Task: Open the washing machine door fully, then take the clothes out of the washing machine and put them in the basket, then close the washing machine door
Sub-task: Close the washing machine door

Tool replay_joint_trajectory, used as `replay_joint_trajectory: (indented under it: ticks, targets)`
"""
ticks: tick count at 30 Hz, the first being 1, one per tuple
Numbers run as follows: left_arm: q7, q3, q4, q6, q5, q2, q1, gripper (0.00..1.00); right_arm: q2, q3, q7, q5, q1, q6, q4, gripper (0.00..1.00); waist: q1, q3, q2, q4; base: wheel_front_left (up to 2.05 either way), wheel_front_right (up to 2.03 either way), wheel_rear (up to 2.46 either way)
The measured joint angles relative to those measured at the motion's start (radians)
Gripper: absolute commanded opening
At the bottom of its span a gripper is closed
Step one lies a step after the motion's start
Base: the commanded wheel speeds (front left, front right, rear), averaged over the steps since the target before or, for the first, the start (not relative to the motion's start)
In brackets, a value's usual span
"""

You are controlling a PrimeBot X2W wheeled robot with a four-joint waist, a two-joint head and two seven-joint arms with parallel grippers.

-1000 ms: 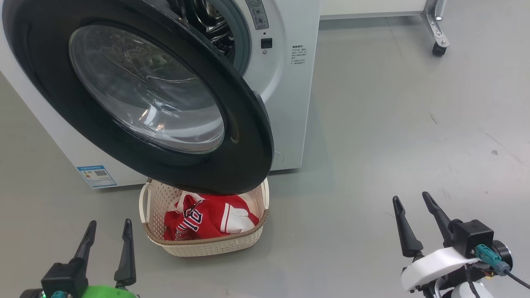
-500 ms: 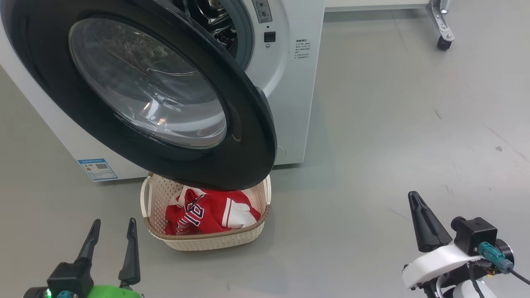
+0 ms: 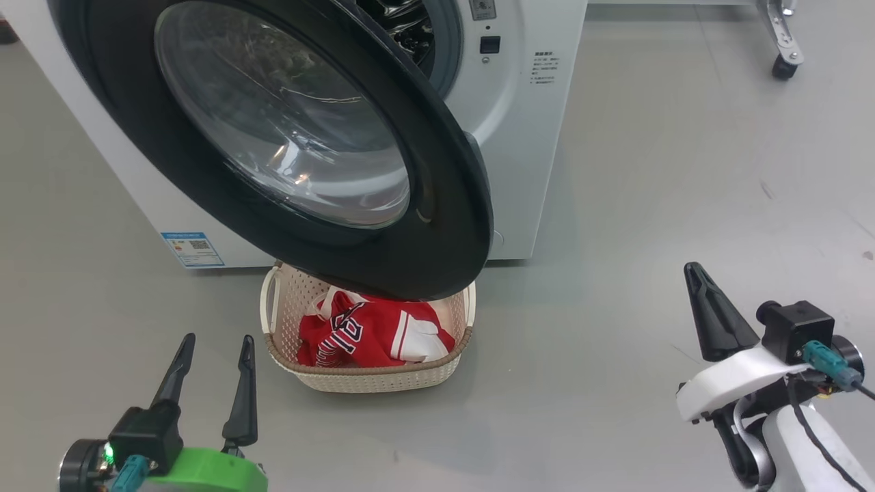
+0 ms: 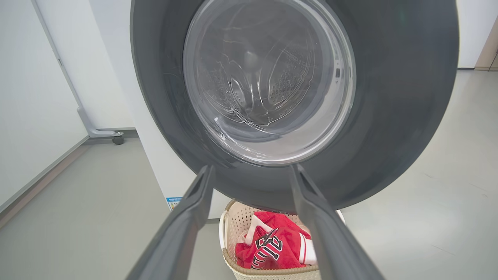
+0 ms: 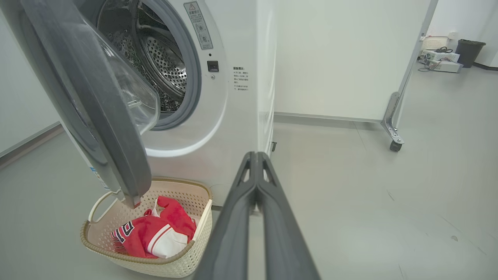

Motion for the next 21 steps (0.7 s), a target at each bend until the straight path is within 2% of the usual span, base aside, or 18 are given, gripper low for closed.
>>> replay_joint_trajectory:
  ticks: [9, 16, 21]
  targets:
    - [0.000, -0.021, 0.008, -0.013, 0.011, -0.012, -0.044, 1.00, -0.025, -0.032, 0.004, -0.003, -0.165, 0.002, 0.001, 0.00, 0.0000, 0.012, 0.0000, 0.070, 0.00, 0.00, 0.00]
    - [0.000, -0.011, 0.016, -0.013, 0.011, -0.013, -0.055, 1.00, -0.018, 0.009, 0.002, -0.018, -0.342, 0.031, -0.057, 0.00, 0.0000, 0.031, 0.0000, 0.093, 0.00, 0.00, 0.00]
    - [-0.003, -0.005, 0.027, -0.013, 0.011, -0.018, -0.059, 1.00, 0.024, 0.078, -0.005, -0.034, -0.435, 0.059, -0.123, 0.00, 0.0000, 0.033, 0.0000, 0.099, 0.00, 0.00, 0.00]
